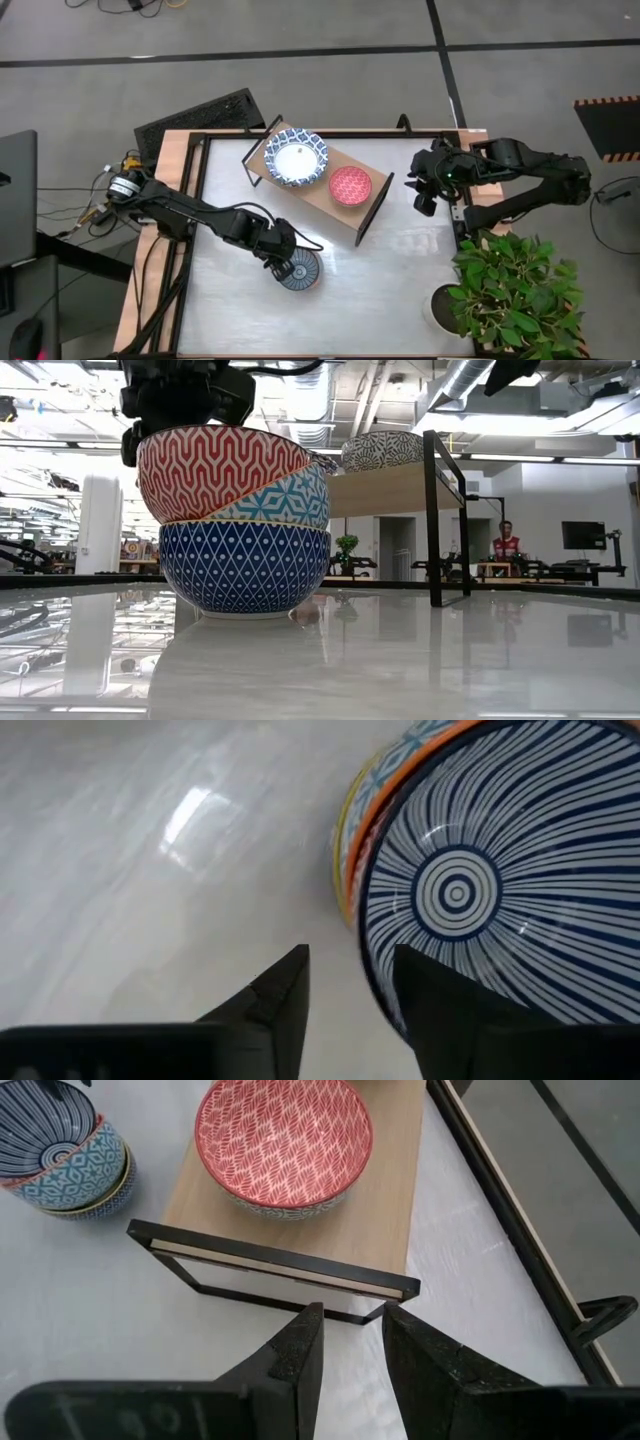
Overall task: Place and stack bowls onto a shelf
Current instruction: Stack the blue bowl on top of the red bowl on the shelf
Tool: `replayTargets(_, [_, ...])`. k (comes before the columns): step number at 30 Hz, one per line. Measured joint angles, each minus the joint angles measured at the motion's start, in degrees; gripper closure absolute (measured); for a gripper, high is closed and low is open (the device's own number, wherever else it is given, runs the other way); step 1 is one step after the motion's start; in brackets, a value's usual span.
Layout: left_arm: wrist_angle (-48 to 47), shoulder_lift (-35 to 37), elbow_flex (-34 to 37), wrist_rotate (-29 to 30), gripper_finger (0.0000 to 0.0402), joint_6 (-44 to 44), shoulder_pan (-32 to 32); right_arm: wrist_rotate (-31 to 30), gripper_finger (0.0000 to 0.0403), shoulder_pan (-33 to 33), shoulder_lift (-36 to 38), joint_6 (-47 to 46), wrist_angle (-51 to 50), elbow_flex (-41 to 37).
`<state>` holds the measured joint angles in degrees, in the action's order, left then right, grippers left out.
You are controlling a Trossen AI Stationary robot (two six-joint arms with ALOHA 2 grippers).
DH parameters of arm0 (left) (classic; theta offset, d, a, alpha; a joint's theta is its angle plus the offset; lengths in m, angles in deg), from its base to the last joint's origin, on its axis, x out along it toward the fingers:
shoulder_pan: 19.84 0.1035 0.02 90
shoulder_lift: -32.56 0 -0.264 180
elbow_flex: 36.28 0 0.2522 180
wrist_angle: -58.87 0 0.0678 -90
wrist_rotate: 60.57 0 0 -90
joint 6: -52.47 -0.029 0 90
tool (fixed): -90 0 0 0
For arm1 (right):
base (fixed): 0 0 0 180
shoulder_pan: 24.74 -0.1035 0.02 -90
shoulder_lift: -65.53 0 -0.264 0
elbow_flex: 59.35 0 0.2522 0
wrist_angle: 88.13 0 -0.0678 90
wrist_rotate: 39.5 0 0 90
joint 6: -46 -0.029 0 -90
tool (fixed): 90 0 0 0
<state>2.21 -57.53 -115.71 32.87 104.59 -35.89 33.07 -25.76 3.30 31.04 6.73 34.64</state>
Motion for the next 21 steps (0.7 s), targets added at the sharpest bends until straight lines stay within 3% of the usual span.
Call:
replayTargets(12, [1.03,-0.98,0.00,-0.65,0.0391,-1.42,0.10,0.00,0.0272,0.00,0.00,-0.11,-0.02,0.00])
replayTargets(21, [0.90,-1.53,-1.03,-4.16,0.0400,1.31,0.74,0.04,0.0272,0.00,-0.02,-0.11,-0.02,0.00])
